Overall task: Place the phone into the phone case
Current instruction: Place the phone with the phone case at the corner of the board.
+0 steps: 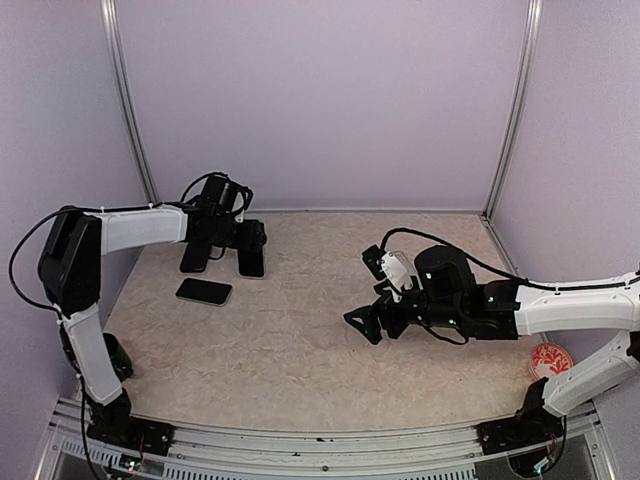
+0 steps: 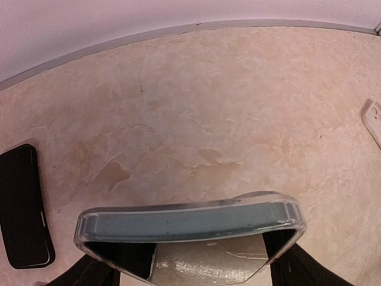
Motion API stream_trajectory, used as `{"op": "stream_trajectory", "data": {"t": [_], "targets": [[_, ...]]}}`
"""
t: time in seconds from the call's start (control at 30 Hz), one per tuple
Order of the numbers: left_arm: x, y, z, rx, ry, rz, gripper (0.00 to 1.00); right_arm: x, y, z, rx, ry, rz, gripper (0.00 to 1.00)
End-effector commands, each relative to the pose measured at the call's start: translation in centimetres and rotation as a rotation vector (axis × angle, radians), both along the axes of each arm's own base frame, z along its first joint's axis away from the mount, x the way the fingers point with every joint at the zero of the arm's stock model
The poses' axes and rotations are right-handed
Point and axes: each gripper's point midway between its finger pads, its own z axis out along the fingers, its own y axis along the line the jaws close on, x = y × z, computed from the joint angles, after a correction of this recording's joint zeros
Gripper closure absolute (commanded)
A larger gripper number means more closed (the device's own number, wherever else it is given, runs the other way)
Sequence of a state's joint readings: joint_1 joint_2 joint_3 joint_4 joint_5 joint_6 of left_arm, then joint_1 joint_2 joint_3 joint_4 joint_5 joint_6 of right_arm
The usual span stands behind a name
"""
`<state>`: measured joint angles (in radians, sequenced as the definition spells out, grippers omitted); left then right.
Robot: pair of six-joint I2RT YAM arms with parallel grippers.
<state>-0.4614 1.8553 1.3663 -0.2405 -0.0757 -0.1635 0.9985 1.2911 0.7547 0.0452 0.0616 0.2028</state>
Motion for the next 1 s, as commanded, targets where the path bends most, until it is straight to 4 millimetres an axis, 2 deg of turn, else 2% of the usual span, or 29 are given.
{"op": "stream_trajectory", "data": {"t": [0.0,0.1,0.5,0.67,0.97], "targets": [[2.3,1.8,1.9,0.036,-0.059,0.054,0.39,0.1,-0.2,0.4,0.016,-0.013,-0.01,0.0],[3.1,3.0,1.8,0.062,-0.057,0.089,0.39,0.1,0.1,0.2,0.013,-0.007,-0.006,0.0],[5.9,7.0,-0.7,0.132,0.015,0.185,0.38,0.1,1.0,-1.0,0.009,0.038,0.013,0.0],[6.4,7.8,-1.7,0.121,0.049,0.201,0.36,0.2,1.3,-1.1,0.005,0.042,0.013,0.0],[6.8,8.0,-4.2,0.135,0.104,0.22,0.35,0.4,1.9,-1.4,-0.001,0.052,0.023,0.0]]}}
